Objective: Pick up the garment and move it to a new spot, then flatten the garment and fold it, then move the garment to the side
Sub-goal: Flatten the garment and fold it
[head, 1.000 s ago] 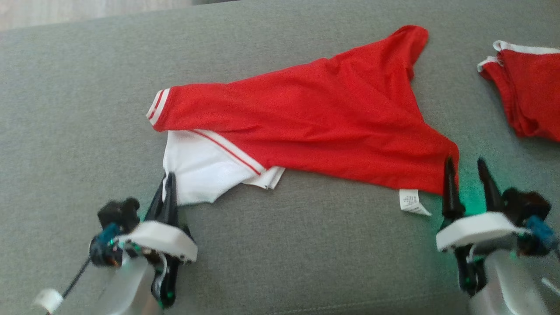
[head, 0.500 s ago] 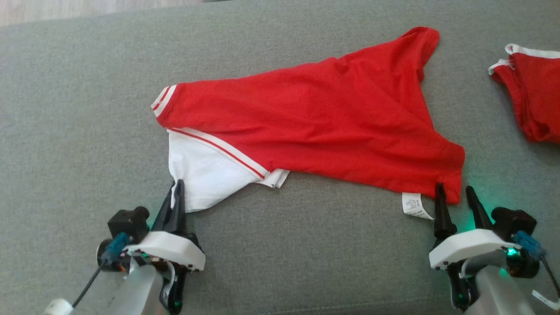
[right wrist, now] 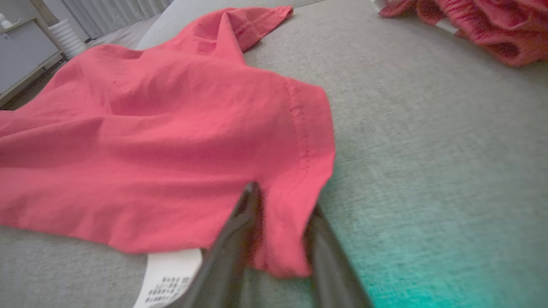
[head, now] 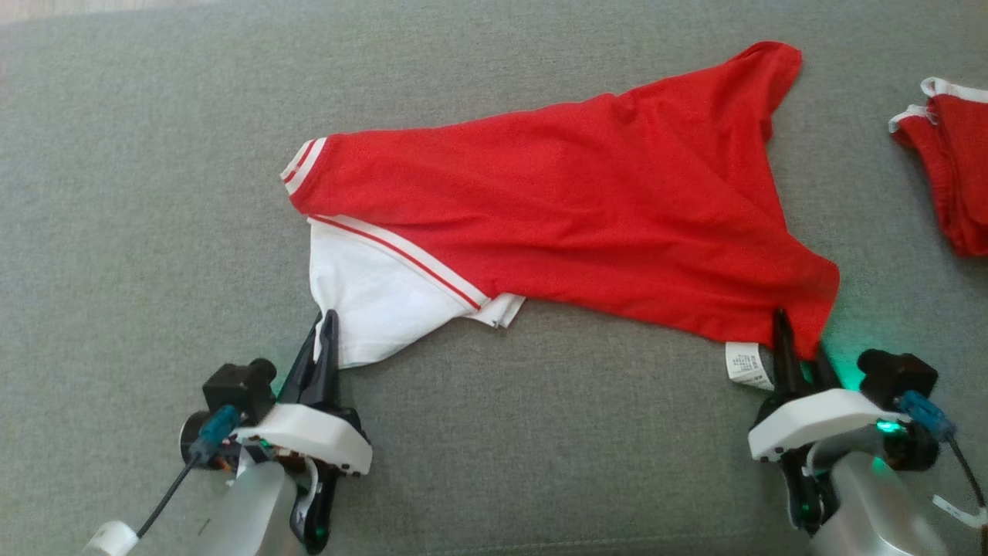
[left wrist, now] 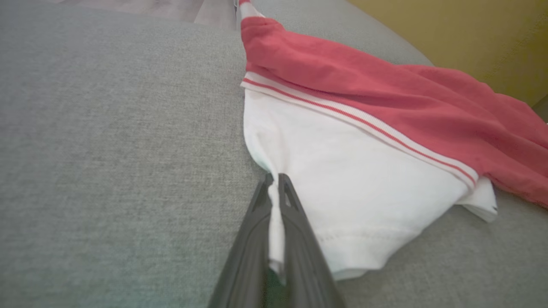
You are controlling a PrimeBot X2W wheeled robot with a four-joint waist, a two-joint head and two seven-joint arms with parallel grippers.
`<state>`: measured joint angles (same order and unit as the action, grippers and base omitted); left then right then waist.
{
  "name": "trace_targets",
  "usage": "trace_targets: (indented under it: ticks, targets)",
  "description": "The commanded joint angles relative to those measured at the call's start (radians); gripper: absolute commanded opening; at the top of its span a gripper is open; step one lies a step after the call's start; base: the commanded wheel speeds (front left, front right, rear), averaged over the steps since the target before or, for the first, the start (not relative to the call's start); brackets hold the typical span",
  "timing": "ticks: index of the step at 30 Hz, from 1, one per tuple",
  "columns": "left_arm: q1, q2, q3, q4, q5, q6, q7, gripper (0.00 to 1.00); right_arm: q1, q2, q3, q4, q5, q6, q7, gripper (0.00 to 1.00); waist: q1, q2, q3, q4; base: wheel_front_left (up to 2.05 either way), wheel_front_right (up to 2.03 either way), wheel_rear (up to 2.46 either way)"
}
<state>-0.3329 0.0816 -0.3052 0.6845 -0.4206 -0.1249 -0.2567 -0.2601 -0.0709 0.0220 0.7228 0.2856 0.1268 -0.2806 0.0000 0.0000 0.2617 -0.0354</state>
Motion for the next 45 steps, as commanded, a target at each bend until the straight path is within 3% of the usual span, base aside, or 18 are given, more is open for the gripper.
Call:
trace_targets:
  ticks: [1,7,13,17,20,25,33,39,45]
  targets:
    - [-0.02,0.019,0.019,-0.026,-0.004,-0.006,-0.005,0.0,0.013,0.021,0.059,0.042,0.01,0.004,0.019,0.0,0.0,0.0,0.004,0.004,0.0,0.0,0.0]
    - [-0.031,0.026,0.032,-0.07,-0.019,-0.006,-0.005,0.0,0.0,0.021,0.052,-0.017,0.068,0.004,0.019,0.0,0.0,0.0,-0.005,0.012,0.0,0.0,0.0]
    - [-0.064,0.043,0.056,-0.203,-0.045,-0.006,-0.005,0.0,-0.027,0.021,0.034,-0.221,0.104,0.004,0.019,0.0,0.0,0.0,-0.065,0.015,0.0,0.0,0.0]
    - [-0.136,0.091,0.065,-0.321,-0.072,-0.006,-0.005,0.0,-0.085,0.018,0.036,-0.384,0.098,0.004,0.019,0.0,0.0,0.0,-0.14,0.017,0.0,0.0,0.0]
    - [-0.212,0.135,0.072,-0.384,-0.095,-0.006,-0.005,0.0,-0.146,-0.012,0.047,-0.475,0.119,0.004,0.019,0.0,0.0,0.0,-0.198,0.021,0.0,0.0,0.0]
    - [-0.39,0.213,0.091,-0.434,-0.102,-0.005,0.002,0.0,-0.295,-0.126,0.084,-0.565,0.183,0.004,0.019,0.0,0.0,0.0,-0.276,0.039,0.0,0.0,0.0]
    - [-0.62,0.273,0.091,-0.411,-0.029,0.039,0.079,0.0,-0.518,-0.224,0.181,-0.5,0.254,0.004,0.091,0.0,0.0,0.0,-0.259,0.056,0.0,0.0,0.0]
    - [-0.753,0.282,0.067,-0.293,0.012,0.05,0.109,0.0,-0.684,-0.211,0.249,-0.343,0.232,0.004,0.15,0.0,0.0,0.0,-0.133,0.068,0.0,0.0,0.0]
    - [-0.874,0.277,0.047,-0.107,0.067,0.062,0.033,0.0,-0.882,-0.178,0.263,-0.132,0.149,0.004,0.079,0.0,0.0,0.0,-0.025,0.074,0.0,0.0,0.0]
